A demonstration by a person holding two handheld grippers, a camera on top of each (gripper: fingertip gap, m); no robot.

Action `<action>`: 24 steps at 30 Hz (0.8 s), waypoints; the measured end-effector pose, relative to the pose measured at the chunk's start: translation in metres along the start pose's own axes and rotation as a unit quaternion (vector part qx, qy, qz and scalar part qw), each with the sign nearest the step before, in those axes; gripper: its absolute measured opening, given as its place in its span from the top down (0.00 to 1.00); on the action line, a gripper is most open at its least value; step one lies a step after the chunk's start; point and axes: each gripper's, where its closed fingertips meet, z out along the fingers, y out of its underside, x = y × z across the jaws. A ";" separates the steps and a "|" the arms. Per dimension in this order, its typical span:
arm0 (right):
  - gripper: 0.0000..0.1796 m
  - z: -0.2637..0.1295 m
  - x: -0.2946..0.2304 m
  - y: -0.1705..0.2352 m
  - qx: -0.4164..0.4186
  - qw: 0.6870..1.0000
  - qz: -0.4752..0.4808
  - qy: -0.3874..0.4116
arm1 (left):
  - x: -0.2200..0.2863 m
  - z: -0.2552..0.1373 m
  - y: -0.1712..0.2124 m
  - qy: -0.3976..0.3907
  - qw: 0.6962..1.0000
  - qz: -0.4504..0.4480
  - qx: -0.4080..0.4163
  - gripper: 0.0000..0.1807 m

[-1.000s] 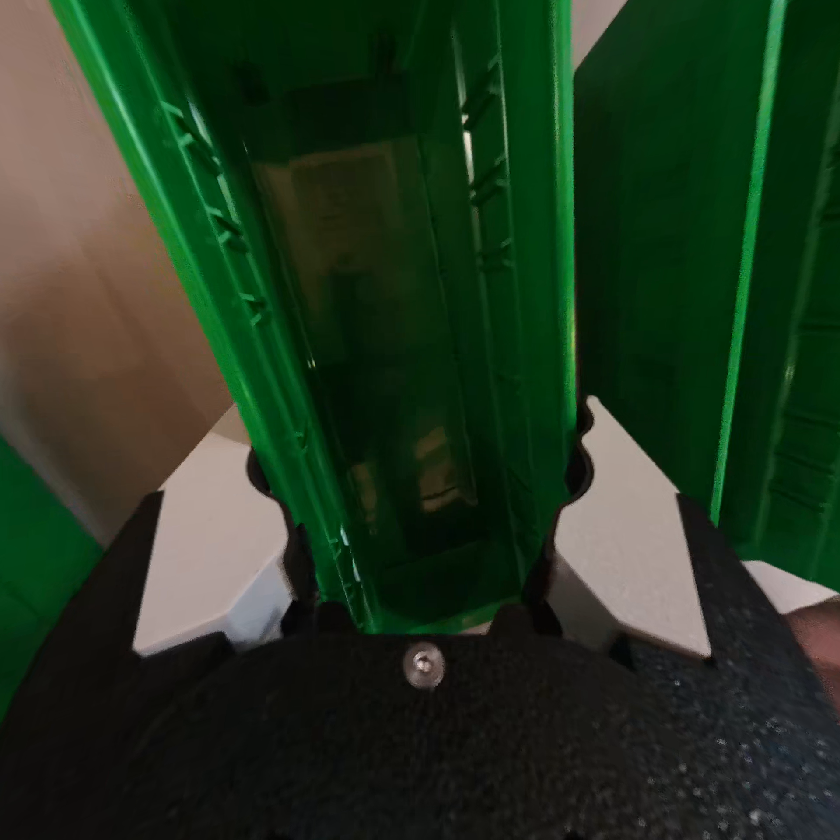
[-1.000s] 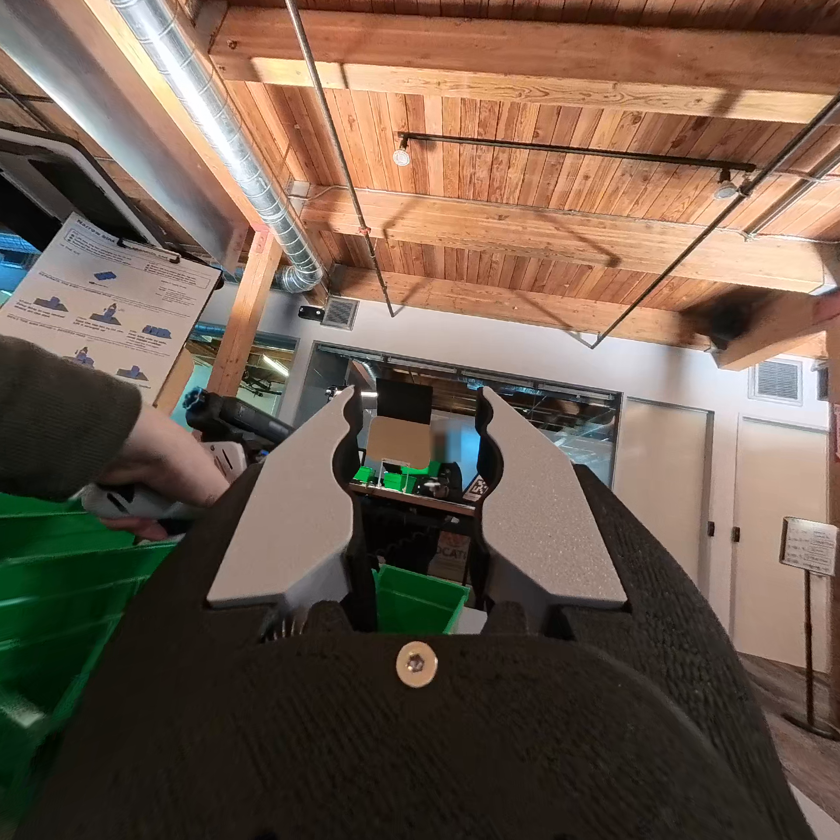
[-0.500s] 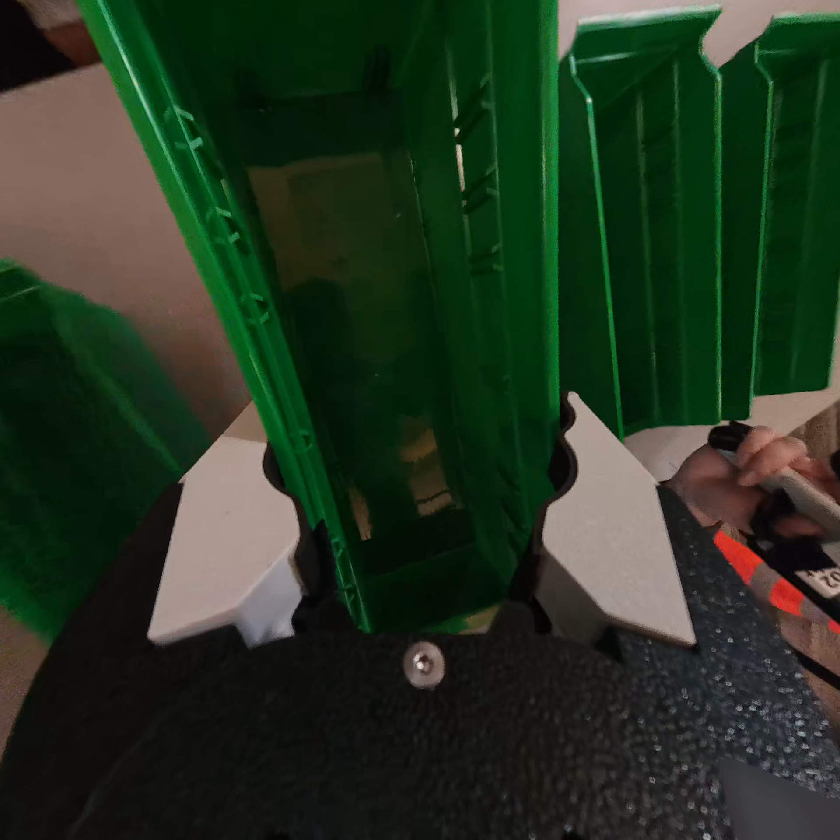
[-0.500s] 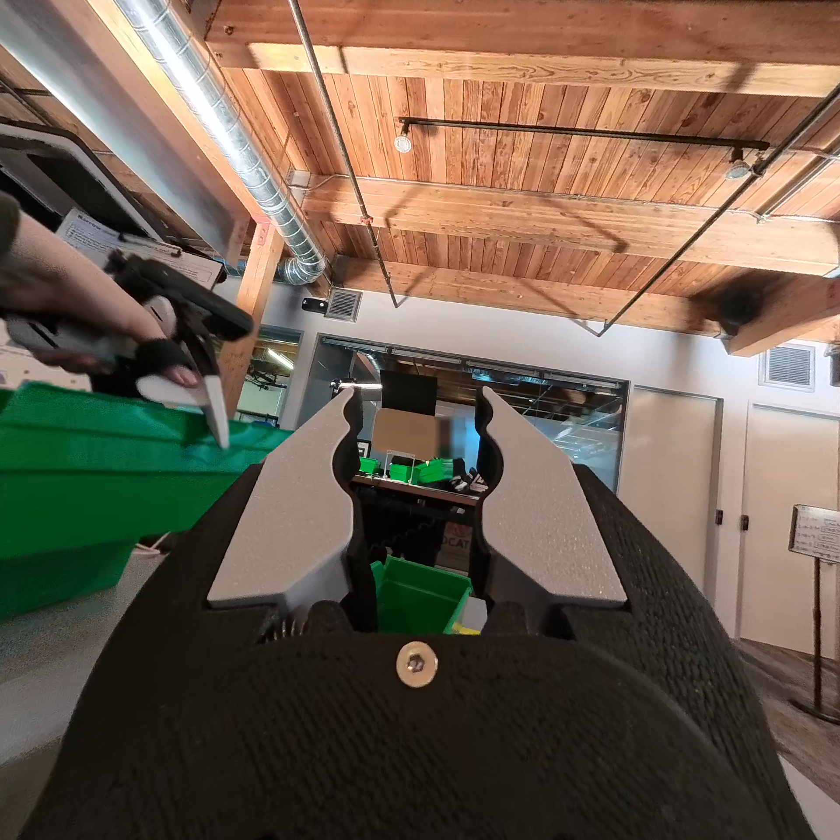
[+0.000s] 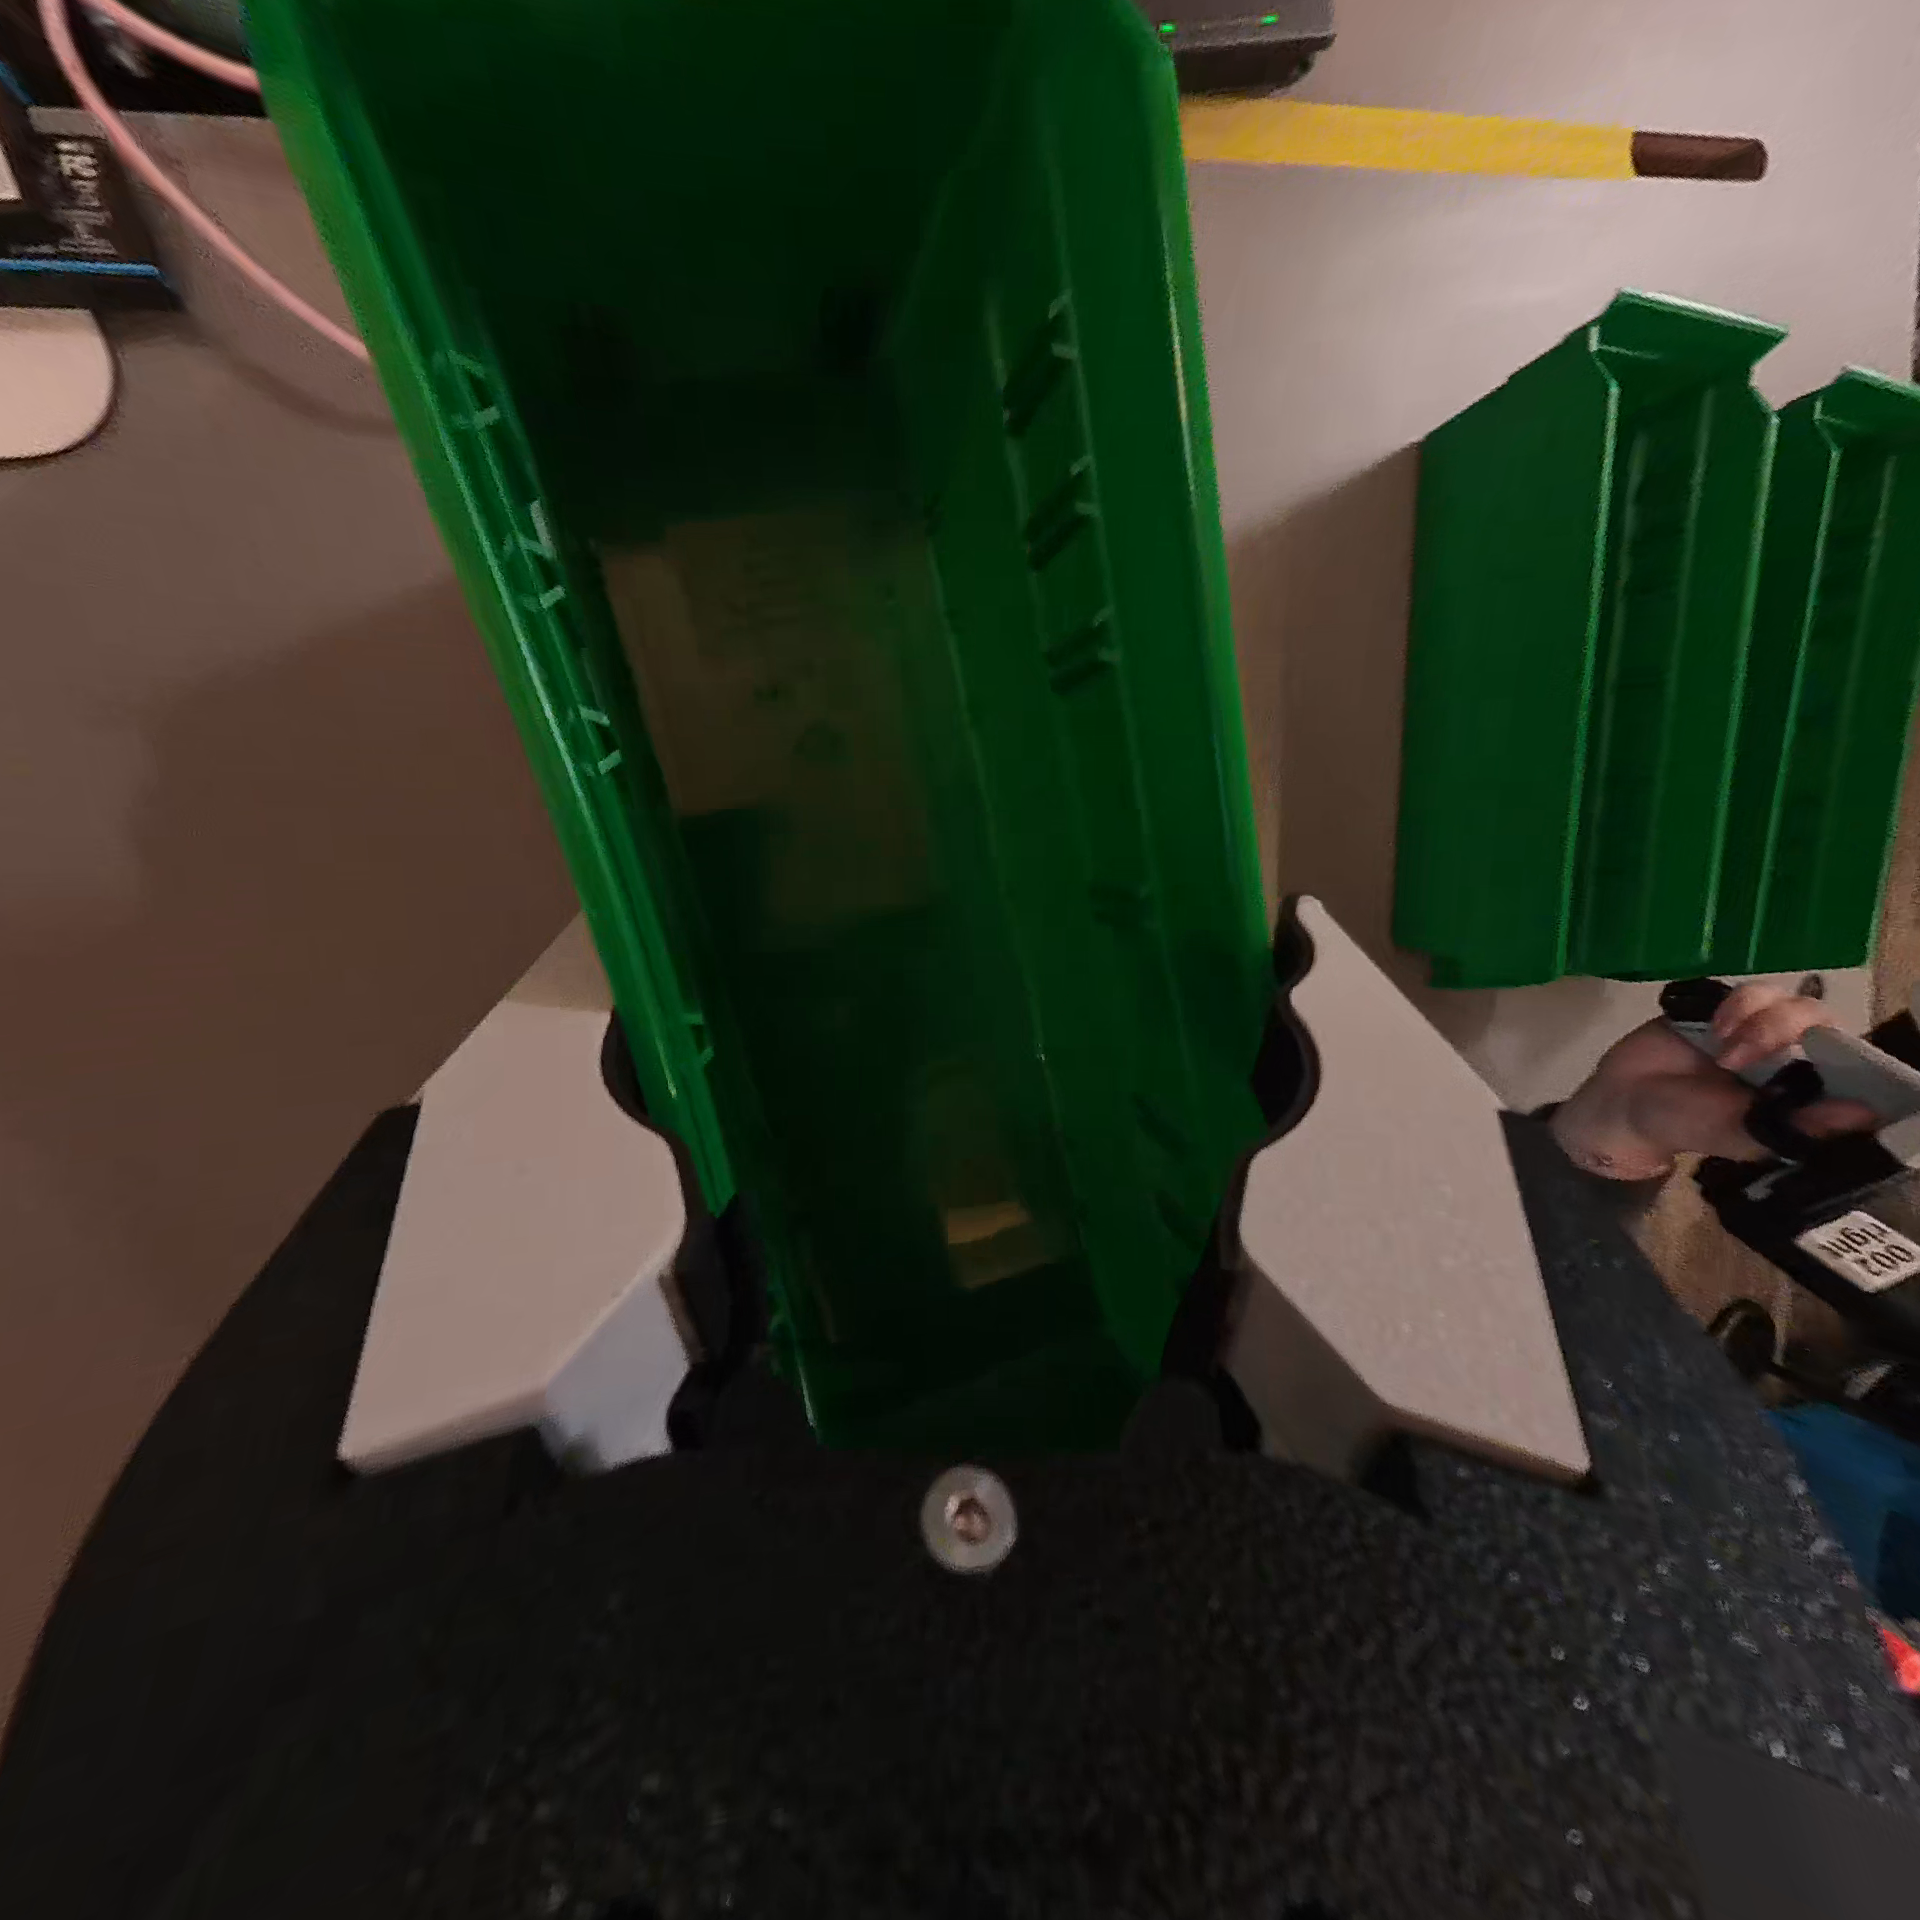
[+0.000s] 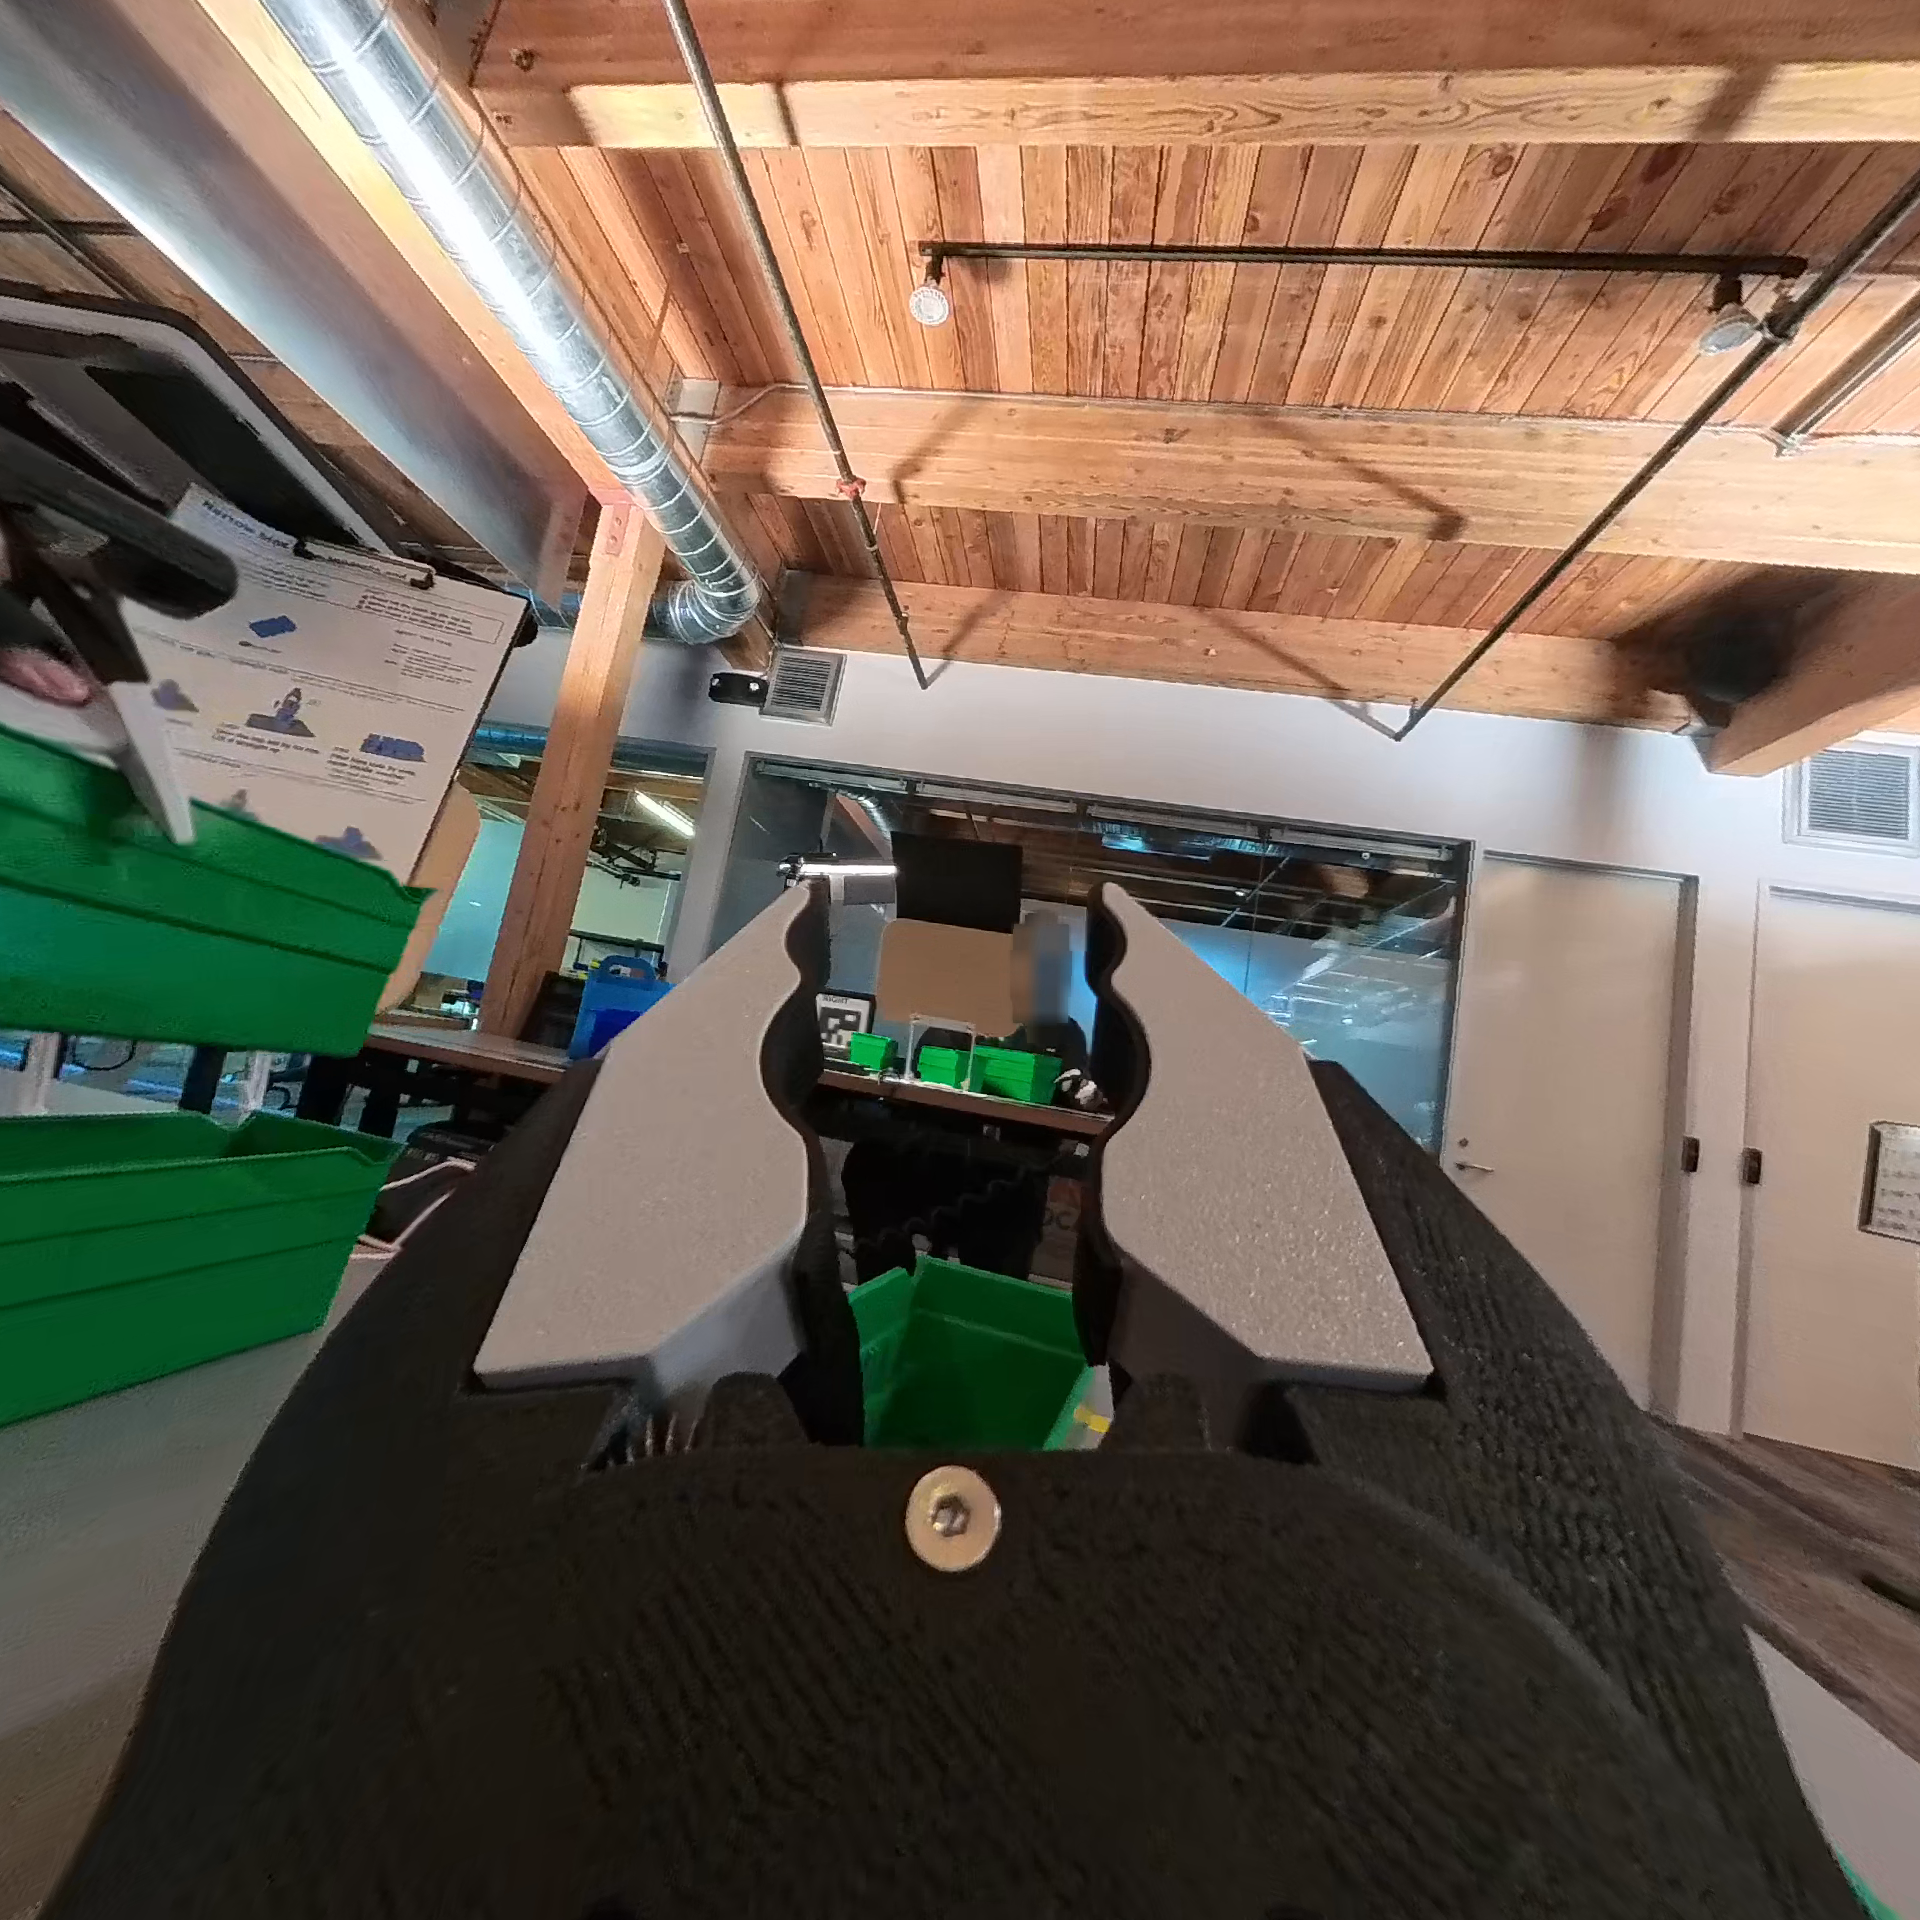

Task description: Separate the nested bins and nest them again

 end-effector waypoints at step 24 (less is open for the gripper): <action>0.73 0.005 -0.011 0.007 -0.015 1.000 0.002 -0.023 | -0.028 0.071 0.023 -0.050 0.998 0.011 -0.024 0.34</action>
